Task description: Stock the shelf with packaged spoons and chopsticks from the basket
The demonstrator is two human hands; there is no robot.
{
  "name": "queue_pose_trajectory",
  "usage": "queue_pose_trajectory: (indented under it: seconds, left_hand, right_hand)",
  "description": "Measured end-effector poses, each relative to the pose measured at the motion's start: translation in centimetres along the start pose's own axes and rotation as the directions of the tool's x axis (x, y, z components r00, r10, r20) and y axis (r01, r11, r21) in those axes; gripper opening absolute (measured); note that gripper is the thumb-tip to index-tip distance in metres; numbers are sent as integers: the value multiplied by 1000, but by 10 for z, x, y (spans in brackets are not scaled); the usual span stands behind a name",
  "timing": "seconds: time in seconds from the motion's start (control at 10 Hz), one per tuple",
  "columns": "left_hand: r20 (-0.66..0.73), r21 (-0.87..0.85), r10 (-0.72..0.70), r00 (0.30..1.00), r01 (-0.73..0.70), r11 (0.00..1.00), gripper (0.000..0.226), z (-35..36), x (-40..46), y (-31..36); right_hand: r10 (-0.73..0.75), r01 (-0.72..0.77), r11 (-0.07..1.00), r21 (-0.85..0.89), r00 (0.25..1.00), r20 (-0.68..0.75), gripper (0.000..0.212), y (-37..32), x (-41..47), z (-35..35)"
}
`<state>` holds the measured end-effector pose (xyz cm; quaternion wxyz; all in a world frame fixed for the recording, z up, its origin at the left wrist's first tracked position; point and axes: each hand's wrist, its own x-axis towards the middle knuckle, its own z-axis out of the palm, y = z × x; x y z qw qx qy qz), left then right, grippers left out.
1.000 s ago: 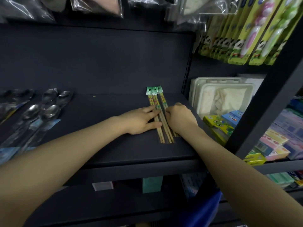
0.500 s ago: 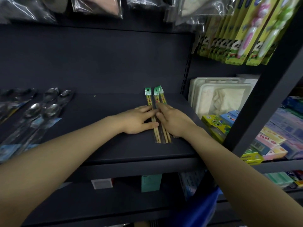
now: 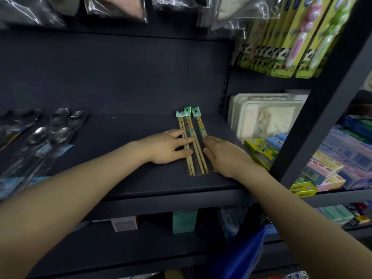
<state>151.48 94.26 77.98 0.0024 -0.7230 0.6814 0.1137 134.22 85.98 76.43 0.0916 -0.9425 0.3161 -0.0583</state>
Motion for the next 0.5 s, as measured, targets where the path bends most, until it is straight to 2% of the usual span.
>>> queue_pose_trajectory:
  seconds: [0.3, 0.4, 0.5]
  left_hand:
    - [-7, -40, -34, 999, 34, 999, 60, -1, 3, -4]
    - [-83, -63, -35, 996, 30, 998, 62, -7, -7, -3]
    - [-232, -28, -13, 973, 6, 1000, 60, -9, -25, -4]
  right_hand:
    - [19, -18, 997, 72, 1000, -18, 37, 1, 7, 1]
    - [33, -31, 994, 100, 999, -21, 34, 0, 6, -3]
    - [49, -38, 993, 113, 993, -105, 34, -8, 8, -7]
